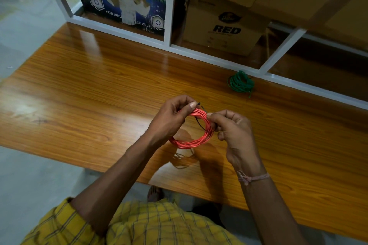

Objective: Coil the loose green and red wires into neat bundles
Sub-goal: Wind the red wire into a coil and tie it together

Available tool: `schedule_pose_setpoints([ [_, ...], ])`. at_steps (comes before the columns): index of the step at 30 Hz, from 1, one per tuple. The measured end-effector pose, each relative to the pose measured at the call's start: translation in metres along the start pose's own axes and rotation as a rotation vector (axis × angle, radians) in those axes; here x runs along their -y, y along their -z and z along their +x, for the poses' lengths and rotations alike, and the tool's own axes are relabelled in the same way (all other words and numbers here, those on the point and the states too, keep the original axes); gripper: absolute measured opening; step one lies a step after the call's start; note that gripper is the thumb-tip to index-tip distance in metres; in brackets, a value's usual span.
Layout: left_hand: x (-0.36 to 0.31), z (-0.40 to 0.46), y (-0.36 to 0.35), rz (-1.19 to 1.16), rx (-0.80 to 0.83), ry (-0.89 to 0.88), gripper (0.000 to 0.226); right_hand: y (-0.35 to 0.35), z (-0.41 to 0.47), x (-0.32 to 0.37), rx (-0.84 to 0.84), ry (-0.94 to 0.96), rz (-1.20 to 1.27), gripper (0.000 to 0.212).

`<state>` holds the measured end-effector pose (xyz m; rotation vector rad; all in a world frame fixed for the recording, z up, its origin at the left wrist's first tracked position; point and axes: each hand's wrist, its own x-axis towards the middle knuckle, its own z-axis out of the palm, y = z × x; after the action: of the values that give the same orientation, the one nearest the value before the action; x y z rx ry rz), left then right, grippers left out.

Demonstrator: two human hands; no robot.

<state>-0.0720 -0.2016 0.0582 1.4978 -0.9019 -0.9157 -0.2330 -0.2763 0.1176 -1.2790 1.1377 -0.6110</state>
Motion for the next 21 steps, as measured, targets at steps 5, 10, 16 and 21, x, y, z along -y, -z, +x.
schedule_pose_setpoints([
  [5,-0.001,0.001,-0.003,0.014,-0.01,-0.006,0.021,-0.001,0.005,-0.001,-0.026,-0.04,-0.013,0.011],
  [10,-0.002,0.002,-0.002,0.02,-0.012,-0.02,0.021,0.0,0.011,-0.003,-0.037,-0.094,-0.019,0.01],
  [16,-0.003,0.003,0.0,0.017,0.003,-0.016,0.022,0.0,0.012,-0.002,-0.02,-0.108,-0.023,0.016],
  [21,-0.004,0.004,0.001,0.007,0.013,-0.008,0.021,0.0,0.013,-0.003,-0.005,-0.122,-0.036,0.019],
])
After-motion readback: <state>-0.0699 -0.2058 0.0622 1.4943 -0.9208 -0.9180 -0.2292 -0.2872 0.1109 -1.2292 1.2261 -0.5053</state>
